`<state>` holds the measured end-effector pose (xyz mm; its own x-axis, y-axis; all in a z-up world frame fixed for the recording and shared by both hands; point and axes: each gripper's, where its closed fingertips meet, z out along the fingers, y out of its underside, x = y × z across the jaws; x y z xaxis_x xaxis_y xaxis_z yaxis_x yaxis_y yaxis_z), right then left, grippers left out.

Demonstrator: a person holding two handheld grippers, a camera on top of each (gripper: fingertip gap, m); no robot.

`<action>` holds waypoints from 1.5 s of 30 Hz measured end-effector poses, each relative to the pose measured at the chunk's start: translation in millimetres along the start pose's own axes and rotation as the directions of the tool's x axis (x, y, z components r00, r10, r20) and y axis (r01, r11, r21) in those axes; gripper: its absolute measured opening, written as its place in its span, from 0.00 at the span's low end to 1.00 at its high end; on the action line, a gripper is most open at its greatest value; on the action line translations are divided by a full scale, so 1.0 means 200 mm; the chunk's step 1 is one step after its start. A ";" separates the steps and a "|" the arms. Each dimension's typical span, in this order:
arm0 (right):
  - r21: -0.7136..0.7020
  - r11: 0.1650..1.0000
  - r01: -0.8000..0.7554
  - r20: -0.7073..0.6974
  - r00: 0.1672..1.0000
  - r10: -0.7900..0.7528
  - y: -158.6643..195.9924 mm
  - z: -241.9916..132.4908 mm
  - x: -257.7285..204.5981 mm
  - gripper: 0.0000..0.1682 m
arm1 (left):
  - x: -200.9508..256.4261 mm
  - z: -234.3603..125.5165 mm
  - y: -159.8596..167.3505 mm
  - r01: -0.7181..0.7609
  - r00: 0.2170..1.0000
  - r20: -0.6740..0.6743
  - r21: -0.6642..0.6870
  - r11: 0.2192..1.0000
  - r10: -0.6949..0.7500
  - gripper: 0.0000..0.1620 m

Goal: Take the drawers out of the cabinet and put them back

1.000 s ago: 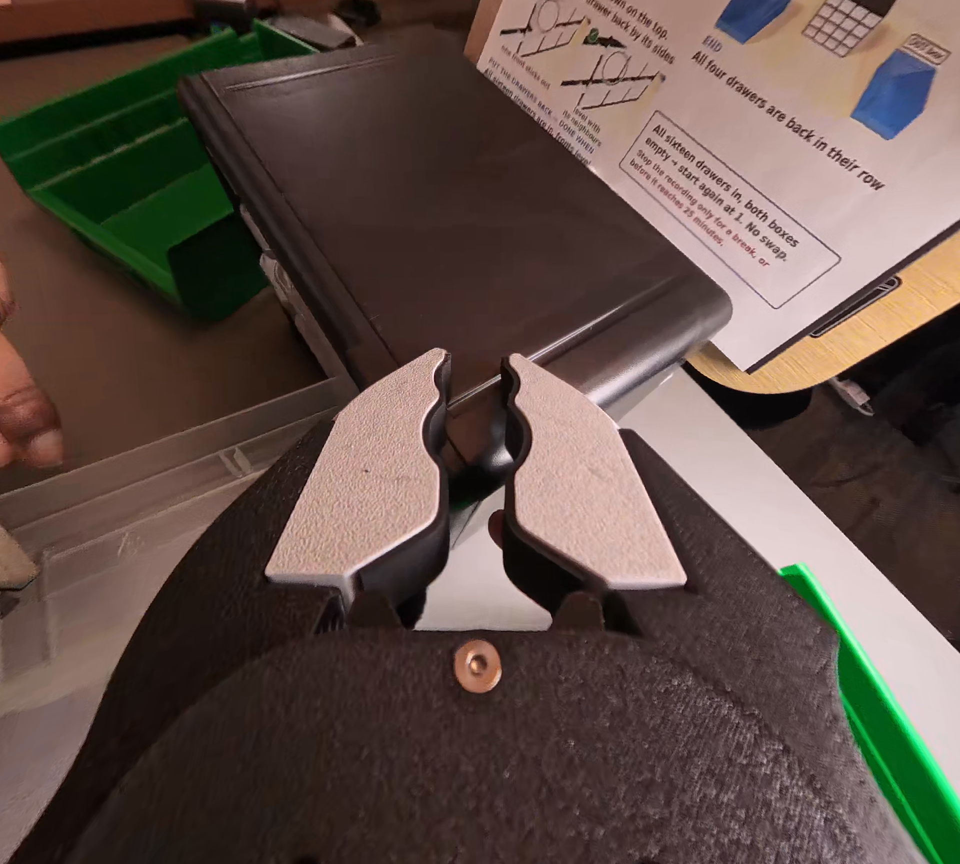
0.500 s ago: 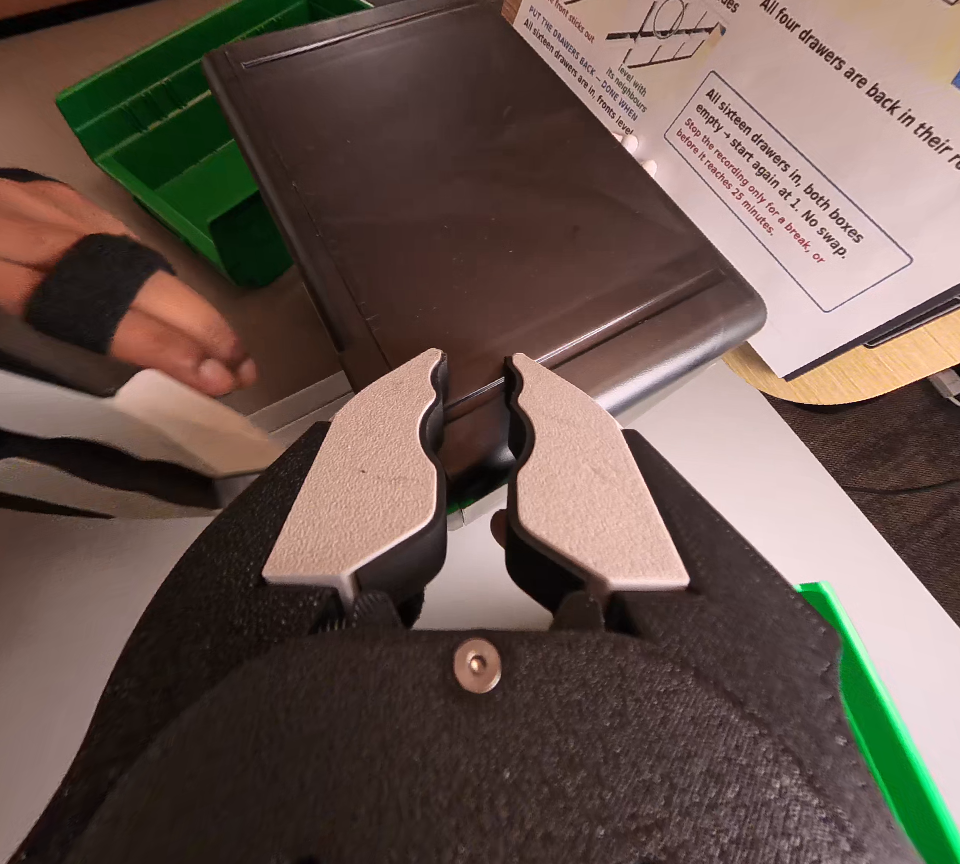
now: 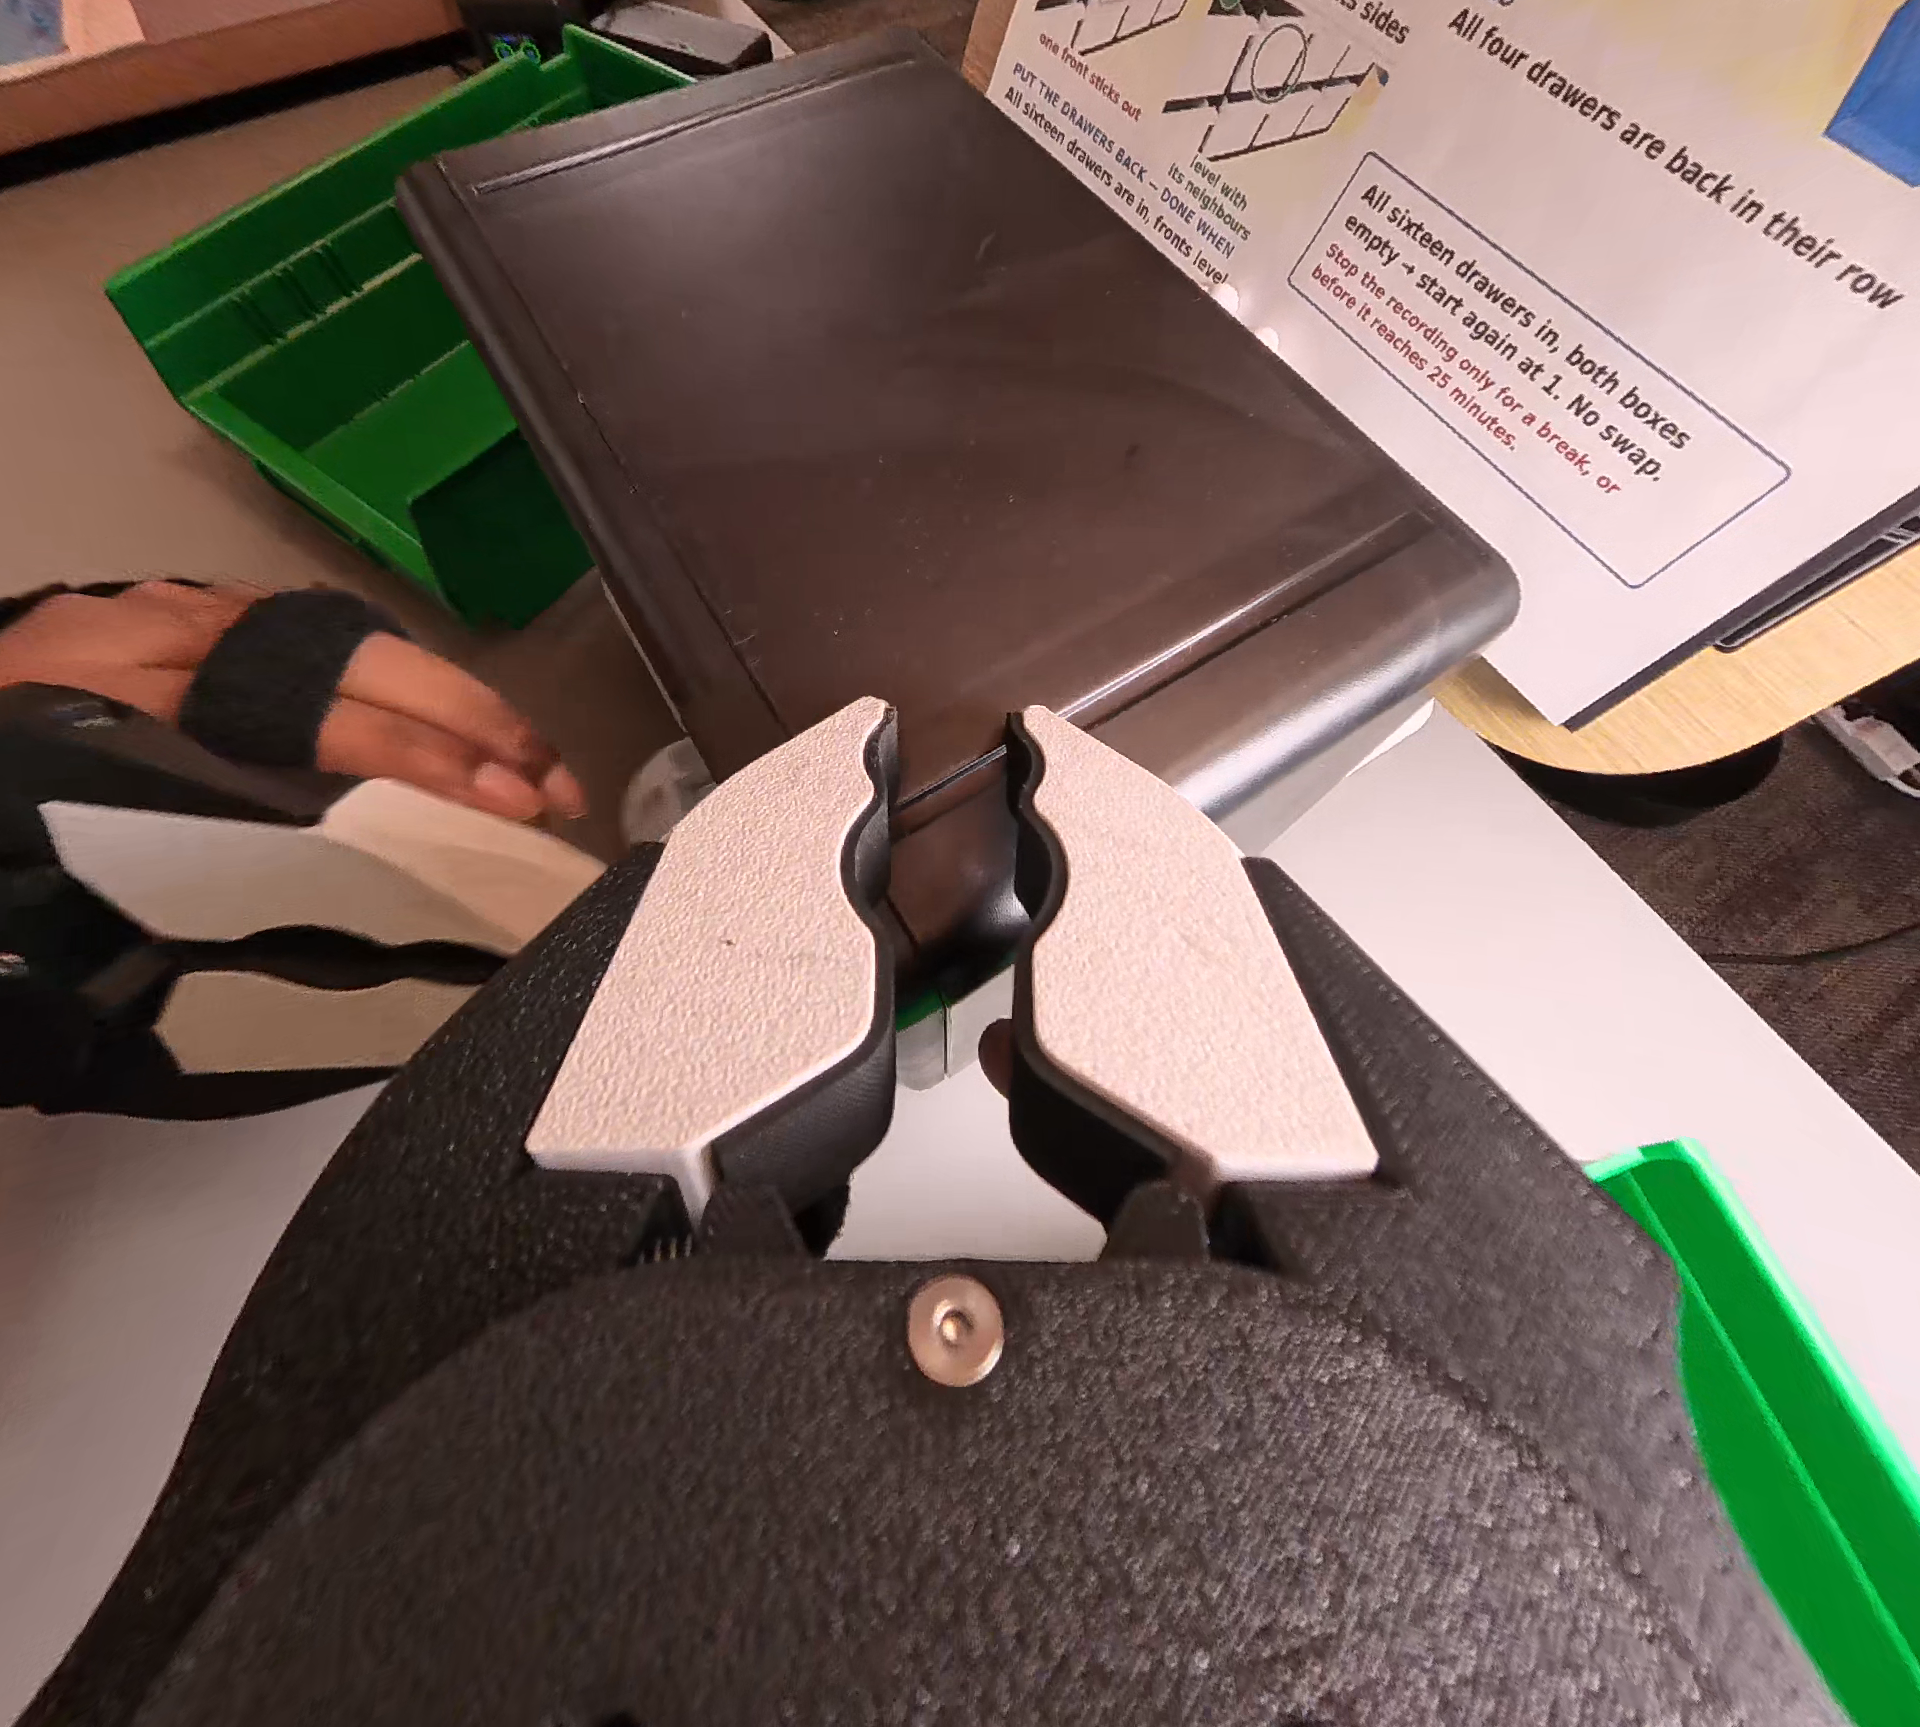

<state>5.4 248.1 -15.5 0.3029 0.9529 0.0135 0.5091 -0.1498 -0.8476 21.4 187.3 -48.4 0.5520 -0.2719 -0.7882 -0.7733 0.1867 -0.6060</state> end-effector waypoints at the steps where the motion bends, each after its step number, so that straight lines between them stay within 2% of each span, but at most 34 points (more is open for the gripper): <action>1: -0.004 1.000 0.003 -0.008 1.000 -0.003 0.00 0.00 0.00 0.11 | -0.01 0.05 0.04 0.044 0.999 -0.006 -0.059 0.997 -0.044 0.00; 3: -0.013 1.000 0.005 -0.027 1.000 -0.005 0.00 0.00 0.00 0.11 | -0.02 0.12 0.13 0.141 0.989 -0.015 -0.172 0.975 -0.145 0.00; 6: -0.018 1.000 0.017 -0.058 0.998 -0.018 0.00 0.00 0.00 0.11 | 0.02 0.10 0.14 0.204 0.974 -0.061 -0.166 0.965 -0.216 0.00; 10: -0.005 1.000 0.022 -0.077 0.997 -0.022 0.00 0.00 0.00 0.10 | 0.01 -0.11 0.18 0.274 0.953 -0.114 -0.073 0.959 -0.280 0.00; 13: 0.031 0.999 0.007 -0.084 0.996 -0.004 0.00 -0.01 0.00 0.11 | -0.27 -0.31 0.29 0.415 0.910 -0.006 0.011 0.910 -0.415 0.02; 17: 0.133 0.991 -0.022 -0.113 0.993 0.037 0.01 -0.03 0.01 0.15 | -0.67 -0.53 0.54 0.617 0.781 0.071 0.064 0.784 -0.620 0.19; 20: 0.294 0.953 -0.066 -0.074 0.993 0.091 0.04 -0.10 -0.02 0.24 | -0.71 -0.54 0.75 0.742 0.665 -0.064 -0.059 0.668 -0.745 0.44; 22: 0.338 0.939 -0.061 -0.048 0.996 0.081 0.10 -0.13 -0.05 0.33 | -0.62 -0.52 0.83 0.740 0.625 -0.189 -0.168 0.652 -0.758 0.52; 24: 0.283 0.959 0.010 -0.087 0.996 0.015 0.20 -0.12 -0.04 0.41 | -0.52 -0.49 0.86 0.686 0.635 -0.279 -0.225 0.692 -0.721 0.53; 25: 0.269 0.963 0.019 -0.088 0.996 0.005 0.23 -0.11 -0.03 0.42 | -0.48 -0.47 0.87 0.649 0.658 -0.292 -0.248 0.719 -0.694 0.52; 27: 0.228 0.974 0.011 -0.092 0.996 0.010 0.28 -0.07 -0.01 0.42 | -0.45 -0.40 0.90 0.574 0.726 -0.276 -0.262 0.776 -0.630 0.47; 29: 0.159 0.986 0.053 -0.147 0.989 -0.030 0.33 -0.01 0.04 0.37 | -0.42 -0.34 0.94 0.525 0.756 -0.271 -0.292 0.800 -0.595 0.42; 31: 0.127 0.989 0.071 -0.128 0.990 -0.055 0.35 0.05 0.02 0.30 | -0.38 -0.30 0.94 0.504 0.759 -0.288 -0.307 0.807 -0.584 0.40; 40: 0.113 0.992 0.057 -0.187 0.982 -0.035 0.34 0.04 -0.02 0.28 | -0.39 -0.33 0.94 0.494 0.770 -0.252 -0.346 0.798 -0.586 0.37; 45: 0.097 0.994 0.054 -0.184 0.982 -0.035 0.36 -0.04 -0.14 0.28 | -0.33 -0.46 0.88 0.464 0.772 -0.259 -0.395 0.793 -0.580 0.36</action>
<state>39.8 208.6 -73.8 0.4279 0.8927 0.1411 0.4444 -0.0719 -0.8930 -179.6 151.4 -92.6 0.7941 -0.5630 -0.2289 -0.4804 -0.3509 -0.8038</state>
